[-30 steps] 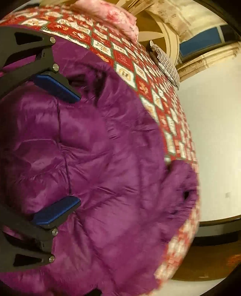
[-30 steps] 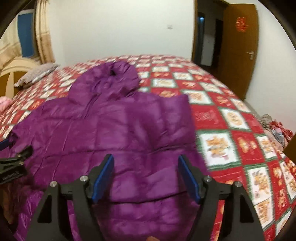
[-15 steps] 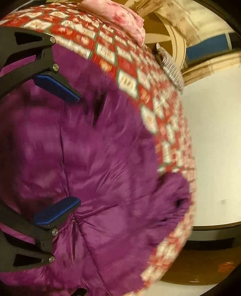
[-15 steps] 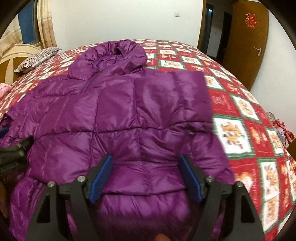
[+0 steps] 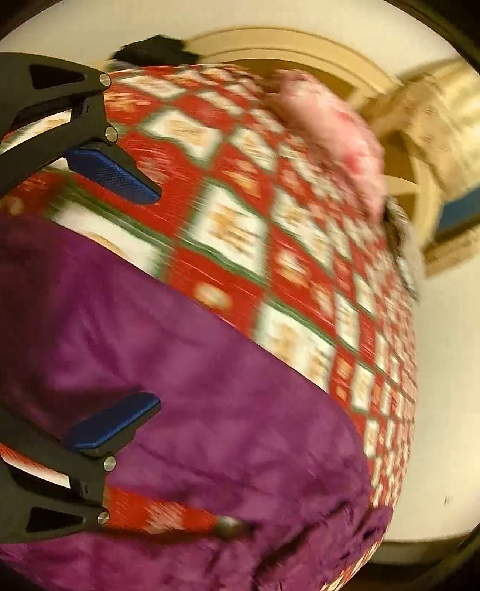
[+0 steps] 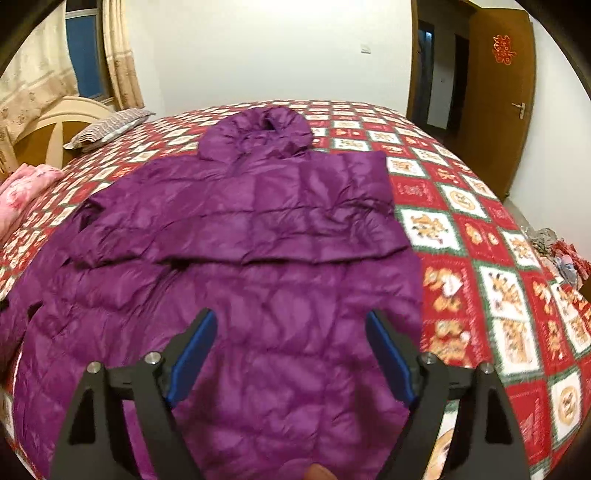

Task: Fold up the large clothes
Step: 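Grasp the other sleeve cuff with the left tool and lift it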

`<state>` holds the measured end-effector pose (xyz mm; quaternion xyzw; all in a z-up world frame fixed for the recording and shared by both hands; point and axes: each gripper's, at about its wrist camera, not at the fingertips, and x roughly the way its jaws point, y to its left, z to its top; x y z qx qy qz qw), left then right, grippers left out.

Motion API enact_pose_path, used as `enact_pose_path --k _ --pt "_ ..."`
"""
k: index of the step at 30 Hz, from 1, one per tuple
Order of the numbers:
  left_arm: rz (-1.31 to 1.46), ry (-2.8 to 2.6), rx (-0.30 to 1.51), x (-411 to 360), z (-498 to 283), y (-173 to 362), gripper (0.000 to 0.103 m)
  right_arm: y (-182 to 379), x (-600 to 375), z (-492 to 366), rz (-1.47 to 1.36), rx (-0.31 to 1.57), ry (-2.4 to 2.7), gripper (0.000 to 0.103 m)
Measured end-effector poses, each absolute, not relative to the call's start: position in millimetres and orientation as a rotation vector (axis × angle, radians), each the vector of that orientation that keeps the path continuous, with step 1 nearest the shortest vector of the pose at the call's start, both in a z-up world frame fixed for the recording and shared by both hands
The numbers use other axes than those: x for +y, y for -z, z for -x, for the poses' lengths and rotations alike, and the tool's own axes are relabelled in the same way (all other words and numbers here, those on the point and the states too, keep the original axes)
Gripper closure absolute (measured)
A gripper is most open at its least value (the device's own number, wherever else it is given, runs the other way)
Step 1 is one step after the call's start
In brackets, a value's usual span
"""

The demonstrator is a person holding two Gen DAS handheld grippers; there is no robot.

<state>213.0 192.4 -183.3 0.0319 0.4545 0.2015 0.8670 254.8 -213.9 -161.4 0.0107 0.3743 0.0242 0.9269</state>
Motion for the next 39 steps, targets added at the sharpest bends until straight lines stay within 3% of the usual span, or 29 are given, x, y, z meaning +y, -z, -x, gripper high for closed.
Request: enact_pose_path --k 4,6,8,15,21,31,32,34,36,39 --pt "0.055 -0.382 0.967 201 -193 198 0.004 163 -197 -249 -0.023 0.771 -0.075 0.018" --pt "0.072 -0.317 0.95 193 -190 197 0.058 161 -189 -245 -0.009 0.764 -0.089 0.018" --pt "0.077 -0.247 0.931 184 -192 188 0.096 162 -187 -242 0.006 0.764 -0.083 0.018" --pt "-0.028 -0.354 0.651 170 -215 82 0.097 156 -215 -234 -0.036 0.75 0.001 0.018" --pt "-0.1 -0.201 0.506 93 -248 5 0.097 146 -244 -229 -0.094 0.714 0.045 0.018" --pt "-0.188 0.176 0.507 -139 -302 6 0.095 154 -285 -218 -0.15 0.726 0.086 0.018" --pt "-0.201 0.199 0.515 -159 -303 10 0.09 154 -292 -216 -0.159 0.729 0.098 0.018" --pt "-0.226 0.228 0.522 -191 -307 17 0.07 156 -301 -215 -0.166 0.734 0.113 0.018" --pt "-0.233 0.24 0.485 -211 -298 17 0.025 156 -313 -214 -0.175 0.742 0.135 0.018" --pt "-0.237 0.231 0.43 -212 -291 15 0.011 154 -323 -215 -0.19 0.744 0.143 0.017"
